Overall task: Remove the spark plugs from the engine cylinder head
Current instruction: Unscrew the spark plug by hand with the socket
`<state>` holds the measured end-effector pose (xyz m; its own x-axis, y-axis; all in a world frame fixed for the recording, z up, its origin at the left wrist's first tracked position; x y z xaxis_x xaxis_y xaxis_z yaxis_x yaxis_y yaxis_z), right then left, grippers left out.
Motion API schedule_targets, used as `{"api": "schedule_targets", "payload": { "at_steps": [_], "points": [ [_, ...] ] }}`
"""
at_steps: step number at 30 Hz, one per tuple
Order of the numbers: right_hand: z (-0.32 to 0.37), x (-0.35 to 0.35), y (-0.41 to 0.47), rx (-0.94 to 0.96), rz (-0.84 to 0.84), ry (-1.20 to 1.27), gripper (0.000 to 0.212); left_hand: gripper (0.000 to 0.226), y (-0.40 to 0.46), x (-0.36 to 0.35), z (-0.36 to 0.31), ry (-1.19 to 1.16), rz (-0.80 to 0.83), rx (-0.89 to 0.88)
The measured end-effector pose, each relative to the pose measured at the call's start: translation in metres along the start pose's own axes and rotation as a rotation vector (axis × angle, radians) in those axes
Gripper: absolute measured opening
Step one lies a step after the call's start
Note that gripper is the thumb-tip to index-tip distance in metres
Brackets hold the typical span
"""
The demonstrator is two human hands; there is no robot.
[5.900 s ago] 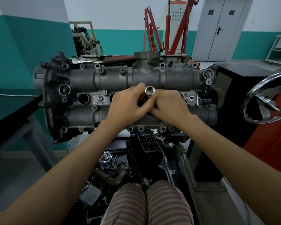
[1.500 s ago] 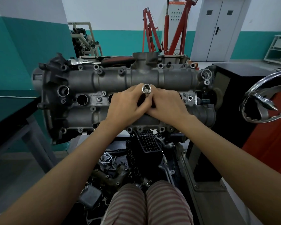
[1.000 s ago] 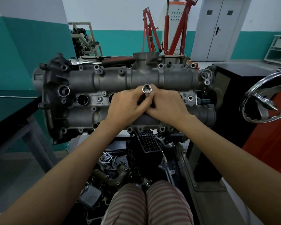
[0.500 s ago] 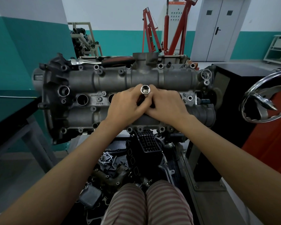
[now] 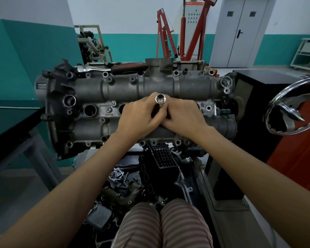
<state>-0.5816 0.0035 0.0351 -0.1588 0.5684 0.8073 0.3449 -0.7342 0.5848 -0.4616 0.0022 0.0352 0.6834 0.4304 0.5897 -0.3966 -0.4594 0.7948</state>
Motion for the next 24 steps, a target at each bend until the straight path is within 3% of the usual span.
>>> {"api": "schedule_targets", "payload": {
  "at_steps": [3, 5, 8, 16, 20, 24],
  "points": [
    [-0.0009, 0.0001, 0.0003, -0.022, 0.010, -0.027, 0.054, 0.036, 0.0002, -0.0004, 0.0024, 0.026, -0.036, 0.002],
    [-0.0022, -0.0003, 0.0006, -0.031, 0.034, -0.024, 0.051, 0.042, 0.0006, 0.0008, 0.0025, 0.012, -0.063, 0.003],
    [-0.0020, -0.0017, 0.0005, -0.025, 0.060, -0.033, 0.039, 0.039, 0.0003, 0.0014, 0.0009, -0.002, -0.068, -0.006],
    [0.0002, 0.0010, -0.0005, -0.028, -0.004, 0.014, 0.035, 0.023, 0.0002, 0.0009, -0.0014, -0.005, -0.017, -0.002],
    [-0.0010, -0.0002, 0.0004, -0.037, 0.007, -0.009, 0.046, 0.040, -0.0001, 0.0009, 0.0020, 0.011, -0.045, 0.014],
    [-0.0015, 0.0010, -0.0010, -0.029, 0.028, 0.027, 0.035, 0.045, 0.0002, 0.0004, 0.0025, -0.011, -0.027, 0.024]
  ]
}}
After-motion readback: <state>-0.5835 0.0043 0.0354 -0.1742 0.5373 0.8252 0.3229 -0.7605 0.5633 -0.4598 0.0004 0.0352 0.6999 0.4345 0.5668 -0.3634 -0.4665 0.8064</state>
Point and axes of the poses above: each hand's wrist, its own y-axis towards the middle knuckle, its own x-axis out of the back of the hand, z = x × y, the point moved 3 cm from there along y, towards the middle knuckle, and after that the axes turned 6 degrees about z, right-handed, at the moved point
